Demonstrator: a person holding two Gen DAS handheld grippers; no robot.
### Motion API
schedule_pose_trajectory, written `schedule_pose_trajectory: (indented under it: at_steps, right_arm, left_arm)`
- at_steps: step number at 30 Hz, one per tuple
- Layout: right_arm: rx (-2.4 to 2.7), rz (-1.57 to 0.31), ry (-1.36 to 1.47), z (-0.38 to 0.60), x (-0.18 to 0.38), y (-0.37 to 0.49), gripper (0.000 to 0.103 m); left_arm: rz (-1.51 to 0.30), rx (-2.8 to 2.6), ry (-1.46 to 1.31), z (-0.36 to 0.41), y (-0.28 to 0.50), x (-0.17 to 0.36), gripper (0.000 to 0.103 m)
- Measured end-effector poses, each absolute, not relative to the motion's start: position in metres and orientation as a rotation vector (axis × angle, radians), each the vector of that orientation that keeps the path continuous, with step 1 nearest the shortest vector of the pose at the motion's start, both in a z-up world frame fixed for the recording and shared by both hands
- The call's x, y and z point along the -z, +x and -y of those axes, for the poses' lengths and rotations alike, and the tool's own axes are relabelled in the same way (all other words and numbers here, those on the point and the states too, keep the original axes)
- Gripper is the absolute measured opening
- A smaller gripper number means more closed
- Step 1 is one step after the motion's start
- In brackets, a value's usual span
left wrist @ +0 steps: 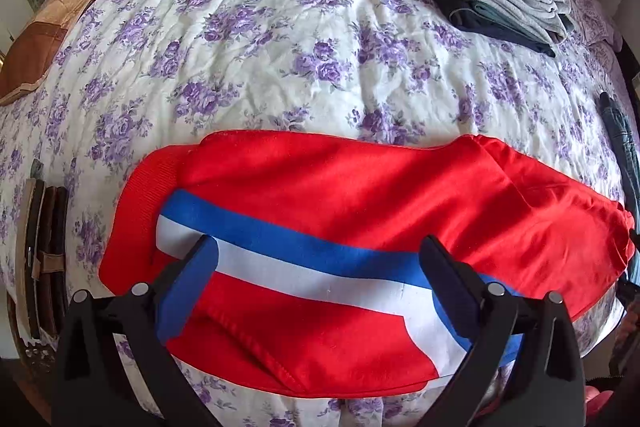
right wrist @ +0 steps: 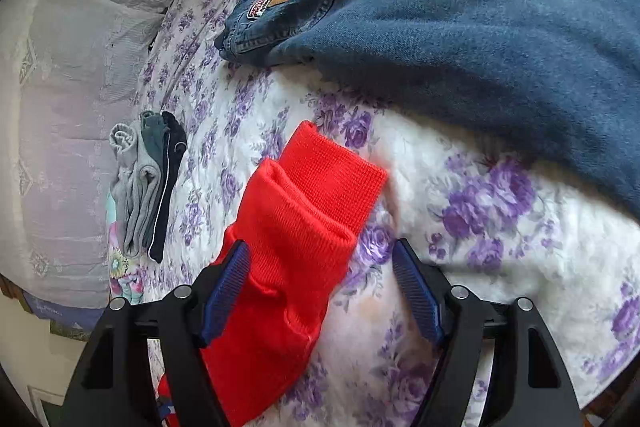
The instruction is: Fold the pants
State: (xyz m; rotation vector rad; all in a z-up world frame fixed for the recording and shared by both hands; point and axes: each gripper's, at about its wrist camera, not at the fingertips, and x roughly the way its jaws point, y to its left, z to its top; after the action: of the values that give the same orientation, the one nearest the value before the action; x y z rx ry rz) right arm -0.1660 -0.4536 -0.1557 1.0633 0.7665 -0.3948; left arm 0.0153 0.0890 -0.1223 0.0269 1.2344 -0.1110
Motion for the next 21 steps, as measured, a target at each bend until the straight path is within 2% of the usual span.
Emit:
schedule_pose_trajectory:
  at_steps: [1, 2, 3, 8, 11, 16, 19, 21]
  right_arm:
    - [0.373, -0.76, 1.037, 0.45, 0.151, -0.163, 0.03]
    - [0.377, -0.756, 1.004, 0.446, 0.143, -0.159, 0.023]
    - [0.383, -0.741, 0.95, 0.441, 0.132, -0.157, 0.02]
    - [0.177, -0.74, 0.429, 0.357, 0.052, -0.107, 0.019]
    - [-0.06, -0.745, 0.262, 0.285, 0.031, -0.074, 0.019]
    - [-0.401, -0.841, -0.005, 0.165, 0.062, -0.036, 0.019]
    - [-0.563, -1.02, -0.118, 0.117, 0.11, -0.028, 0.019]
    - [-0.625, -1.058, -0.142, 0.106, 0.124, -0.036, 0.028]
  left_arm:
    - [-1.233, 0.107, 0.031, -0.09, 0.015, 0.122, 0.098]
    - [-1.228, 0.098, 0.035, -0.091, 0.014, 0.121, 0.098]
    - [-1.22, 0.089, 0.036, -0.093, 0.013, 0.119, 0.098]
    - [-1.164, 0.027, 0.009, -0.113, 0.007, 0.106, 0.098]
    - [-1.144, -0.006, -0.043, -0.131, 0.003, 0.098, 0.098]
    - [-1.144, -0.068, -0.121, -0.161, -0.007, 0.097, 0.098]
    - [-1.16, -0.103, -0.172, -0.179, -0.017, 0.101, 0.098]
    - [-1.166, -0.123, -0.19, -0.188, -0.024, 0.104, 0.098]
